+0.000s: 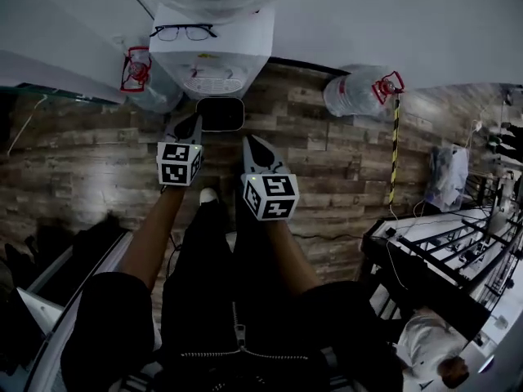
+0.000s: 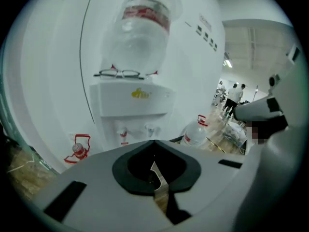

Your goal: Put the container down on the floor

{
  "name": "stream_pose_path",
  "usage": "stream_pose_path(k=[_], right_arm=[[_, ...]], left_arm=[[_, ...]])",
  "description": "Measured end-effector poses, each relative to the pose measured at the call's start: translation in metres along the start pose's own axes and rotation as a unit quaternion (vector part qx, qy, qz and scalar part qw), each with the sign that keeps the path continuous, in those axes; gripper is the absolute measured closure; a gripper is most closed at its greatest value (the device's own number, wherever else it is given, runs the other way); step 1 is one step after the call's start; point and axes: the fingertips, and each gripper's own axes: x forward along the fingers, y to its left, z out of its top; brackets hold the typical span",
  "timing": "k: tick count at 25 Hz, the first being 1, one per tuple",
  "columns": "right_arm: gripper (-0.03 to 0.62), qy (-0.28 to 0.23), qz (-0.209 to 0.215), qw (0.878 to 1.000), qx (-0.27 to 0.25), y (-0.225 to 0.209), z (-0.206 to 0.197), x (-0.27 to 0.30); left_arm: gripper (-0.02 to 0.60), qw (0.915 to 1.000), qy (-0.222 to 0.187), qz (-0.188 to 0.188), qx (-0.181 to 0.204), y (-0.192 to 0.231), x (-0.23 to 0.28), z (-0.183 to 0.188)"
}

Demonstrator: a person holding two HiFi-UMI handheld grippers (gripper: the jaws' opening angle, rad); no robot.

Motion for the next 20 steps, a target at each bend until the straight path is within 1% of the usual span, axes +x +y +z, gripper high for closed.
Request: stream_pose_path(k=[3, 6, 10, 14, 20], right_arm=[[0.585, -0.019, 0.005, 1.000, -0.020, 0.028, 0.026, -0.028], [0.585, -0.043, 0.012, 0.999, -0.028, 0.053, 0.050, -0.051], [0.585, -0.064, 0.018, 0.997, -0.042, 0.080, 0.069, -0.074], [0.585, -0.086, 0.015, 0.995, -0.051, 0.095, 0.084, -0.088], [0.585, -0.096, 0.011, 0.993, -0.070, 0.110, 0.090, -0.103]], left_arm=[[0.568, 0.9995, -0.024, -0.018, 0.007, -0.019, -0.050, 0.034], [0.567, 0.9980, -0.050, -0.033, 0.018, -0.034, -0.095, 0.069], [0.568, 0.9956, -0.075, -0.043, 0.038, -0.051, -0.143, 0.097], [0.568, 0.9928, -0.100, -0.046, 0.048, -0.059, -0.174, 0.118], [0.568, 0.9895, -0.123, -0.052, 0.055, -0.067, -0.198, 0.129]])
